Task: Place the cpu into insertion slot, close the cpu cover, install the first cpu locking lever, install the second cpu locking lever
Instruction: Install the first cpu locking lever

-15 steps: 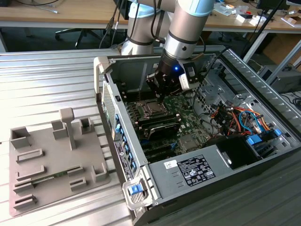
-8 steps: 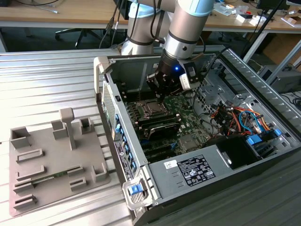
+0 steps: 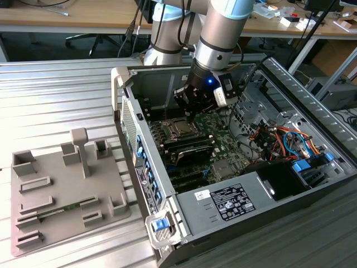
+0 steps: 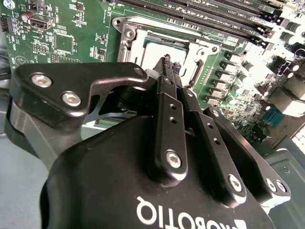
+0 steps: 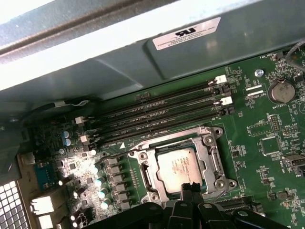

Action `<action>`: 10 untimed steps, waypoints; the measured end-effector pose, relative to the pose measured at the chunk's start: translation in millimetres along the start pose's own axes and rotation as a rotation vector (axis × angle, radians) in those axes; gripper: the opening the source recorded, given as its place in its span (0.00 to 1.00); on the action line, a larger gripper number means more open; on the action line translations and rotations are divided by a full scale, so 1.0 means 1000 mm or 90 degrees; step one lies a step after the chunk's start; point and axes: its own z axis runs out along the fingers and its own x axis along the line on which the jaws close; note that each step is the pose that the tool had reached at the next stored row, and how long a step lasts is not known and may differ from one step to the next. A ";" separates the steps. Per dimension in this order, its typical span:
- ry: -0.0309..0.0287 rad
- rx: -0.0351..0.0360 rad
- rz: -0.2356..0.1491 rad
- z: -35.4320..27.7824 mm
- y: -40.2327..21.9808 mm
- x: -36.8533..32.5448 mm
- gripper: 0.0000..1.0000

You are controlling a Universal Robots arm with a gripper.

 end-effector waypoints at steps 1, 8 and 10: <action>-0.0001 0.0001 -0.002 0.0000 0.0000 0.0000 0.11; -0.0012 0.0006 -0.020 0.0000 0.0000 0.0000 0.11; -0.0016 0.0008 -0.027 0.0000 0.0000 0.0000 0.11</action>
